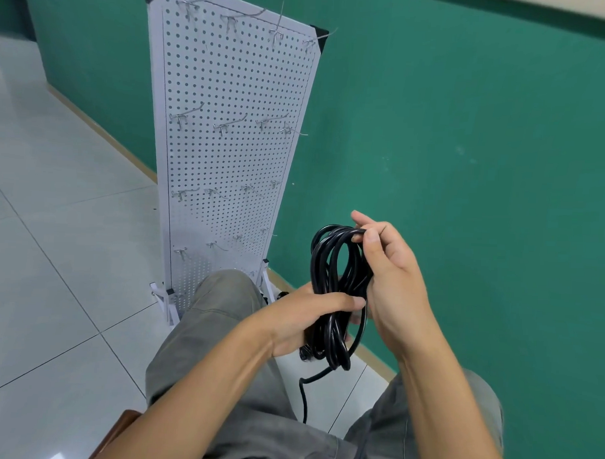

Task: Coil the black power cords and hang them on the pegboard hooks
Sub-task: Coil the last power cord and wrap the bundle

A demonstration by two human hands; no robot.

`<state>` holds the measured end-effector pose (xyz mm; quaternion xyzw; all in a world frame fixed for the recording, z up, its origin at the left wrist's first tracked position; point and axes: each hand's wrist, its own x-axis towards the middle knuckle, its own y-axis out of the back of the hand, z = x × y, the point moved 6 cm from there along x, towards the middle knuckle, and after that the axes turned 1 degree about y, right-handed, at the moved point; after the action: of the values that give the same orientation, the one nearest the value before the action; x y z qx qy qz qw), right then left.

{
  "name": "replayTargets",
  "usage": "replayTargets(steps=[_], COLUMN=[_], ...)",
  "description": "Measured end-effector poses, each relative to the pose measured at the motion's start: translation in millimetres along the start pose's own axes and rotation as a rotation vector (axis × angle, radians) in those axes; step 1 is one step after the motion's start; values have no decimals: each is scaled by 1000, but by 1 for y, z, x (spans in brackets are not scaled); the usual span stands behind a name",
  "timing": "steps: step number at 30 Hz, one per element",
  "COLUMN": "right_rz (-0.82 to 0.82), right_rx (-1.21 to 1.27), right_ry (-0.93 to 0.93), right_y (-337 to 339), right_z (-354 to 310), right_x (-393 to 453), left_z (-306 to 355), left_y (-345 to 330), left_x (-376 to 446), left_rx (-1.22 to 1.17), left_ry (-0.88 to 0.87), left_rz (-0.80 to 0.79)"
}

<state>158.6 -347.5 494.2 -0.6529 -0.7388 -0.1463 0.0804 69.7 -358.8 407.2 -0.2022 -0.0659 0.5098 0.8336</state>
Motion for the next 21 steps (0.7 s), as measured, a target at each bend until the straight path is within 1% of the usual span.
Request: replayTargets(steps=[4,6,9,12,14,17,19,21], right_rz=[-18,-56,-91,-123,-164,-223,-276,-335], right_rx=[-153,-211,-257,-153,-29,129,142,106], right_ry=[-24,-31,-50,-189,-267,-391,-439,-463], right_y=[1,2,3,2,-1,-13,-22,-31], right_z=[3,5,12,35,53,72,79,85], right_x=[3,6,8,2,-4,-20,-30,-37], left_z=[-1,-6,-18,-18,-13,-1,9,19], left_y=[-4,-4,-2,4,15,35,49,63], left_x=[-2,1,9,15,17,16,13,9], left_rx=[15,-7,-106,-178,-238,-290,-405,-537], left_ry=[-3,7,7,-35,-87,-130,-187,-263], left_rz=[-33,3,35,104,167,208,282,392])
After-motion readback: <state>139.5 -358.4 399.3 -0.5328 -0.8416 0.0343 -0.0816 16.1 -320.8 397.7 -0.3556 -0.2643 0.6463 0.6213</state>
